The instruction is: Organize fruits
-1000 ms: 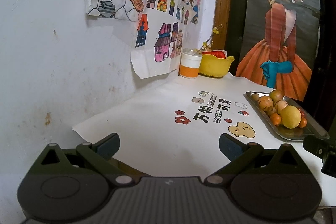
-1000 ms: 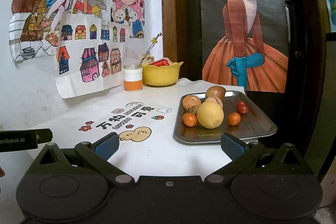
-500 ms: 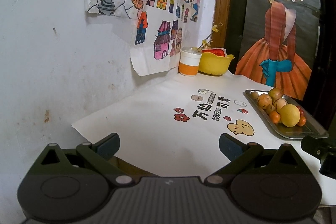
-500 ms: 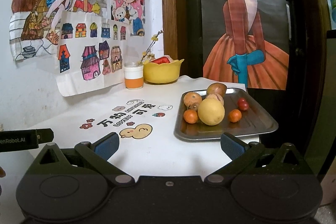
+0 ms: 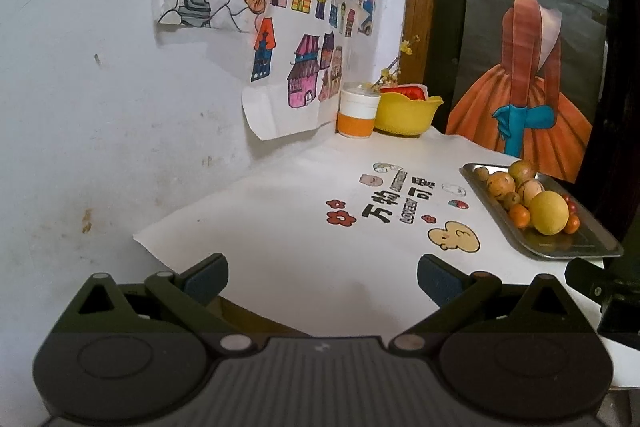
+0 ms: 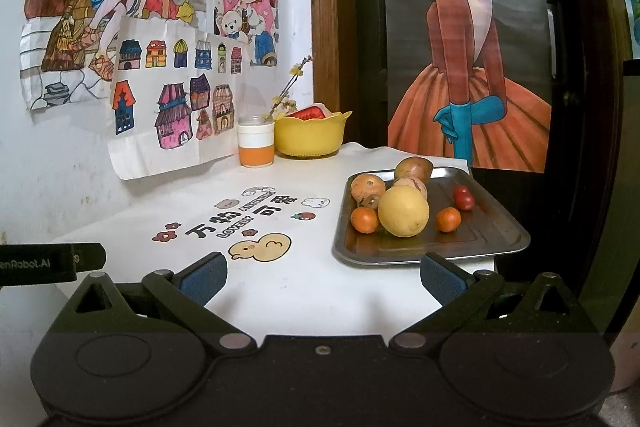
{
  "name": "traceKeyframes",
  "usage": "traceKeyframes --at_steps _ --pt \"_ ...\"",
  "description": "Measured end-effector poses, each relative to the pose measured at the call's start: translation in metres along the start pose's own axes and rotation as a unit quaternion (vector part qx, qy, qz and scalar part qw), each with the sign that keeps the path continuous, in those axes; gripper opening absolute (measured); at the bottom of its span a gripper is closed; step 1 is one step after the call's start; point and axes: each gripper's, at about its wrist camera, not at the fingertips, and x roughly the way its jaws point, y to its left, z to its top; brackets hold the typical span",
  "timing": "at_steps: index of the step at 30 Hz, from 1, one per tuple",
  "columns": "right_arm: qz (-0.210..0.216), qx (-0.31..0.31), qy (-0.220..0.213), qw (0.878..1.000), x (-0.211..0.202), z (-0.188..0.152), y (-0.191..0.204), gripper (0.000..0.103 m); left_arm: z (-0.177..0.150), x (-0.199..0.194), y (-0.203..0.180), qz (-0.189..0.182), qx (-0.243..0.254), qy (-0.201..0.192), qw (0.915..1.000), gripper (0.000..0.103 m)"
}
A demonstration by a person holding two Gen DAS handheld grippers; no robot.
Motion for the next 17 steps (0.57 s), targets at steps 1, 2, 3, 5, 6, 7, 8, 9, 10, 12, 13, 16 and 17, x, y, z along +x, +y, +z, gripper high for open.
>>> traceKeyframes --at_steps 1,2,3,5,6,7,8,9,10,12,13,16,17 --pt "0.000 0.000 0.000 1.000 0.0001 0.0000 0.0002 0.102 0.0002 0.0004 0.0000 0.001 0.000 0.002 1.0000 0.103" --pt "-0.001 0.000 0.000 1.000 0.0000 -0.0001 0.0004 0.102 0.0002 0.0009 0.0001 0.001 -0.001 0.004 1.0000 0.103" --pt "0.000 0.000 0.000 1.000 0.0001 0.0000 0.0004 0.102 0.0006 0.0014 0.0006 0.000 -0.002 0.006 1.0000 0.103" --pt "0.000 0.000 0.000 1.000 0.0002 -0.0002 0.0009 0.102 0.0011 0.0023 0.0019 -0.003 -0.005 0.008 1.0000 0.103" --pt "-0.001 0.000 0.000 1.000 0.0004 0.0002 0.0011 0.102 0.0011 0.0023 0.0020 -0.002 -0.005 0.008 1.0000 0.103" --pt "-0.001 -0.002 0.001 1.000 0.0005 -0.0006 0.0010 0.102 0.0008 0.0022 0.0020 -0.001 -0.004 0.007 1.0000 0.103" --pt "-0.001 -0.003 0.001 1.000 0.0004 -0.0012 0.0012 0.102 0.0006 0.0023 0.0017 0.001 -0.001 0.006 1.0000 0.103" --pt "-0.001 -0.004 0.002 1.000 0.0007 -0.0016 0.0011 0.102 0.0004 0.0023 0.0015 0.001 0.000 0.006 1.0000 0.103" --pt "-0.001 -0.006 0.002 1.000 0.0009 -0.0018 0.0012 0.102 -0.0002 0.0020 0.0012 0.002 0.001 0.005 1.0000 0.103" --pt "0.001 -0.007 0.003 1.000 0.0008 -0.0021 0.0014 0.102 -0.0009 0.0020 0.0008 0.002 0.001 0.006 1.0000 0.103" --pt "0.001 -0.007 0.003 1.000 0.0009 -0.0020 0.0013 0.102 -0.0011 0.0018 0.0006 0.002 0.001 0.006 1.0000 0.103" --pt "0.001 -0.007 0.004 1.000 0.0016 -0.0013 0.0013 0.102 -0.0012 0.0017 0.0007 0.004 0.001 0.005 1.0000 0.103" --pt "0.001 -0.007 0.004 1.000 0.0013 -0.0016 0.0011 0.102 -0.0010 0.0020 0.0007 0.004 0.001 0.005 1.0000 0.103"
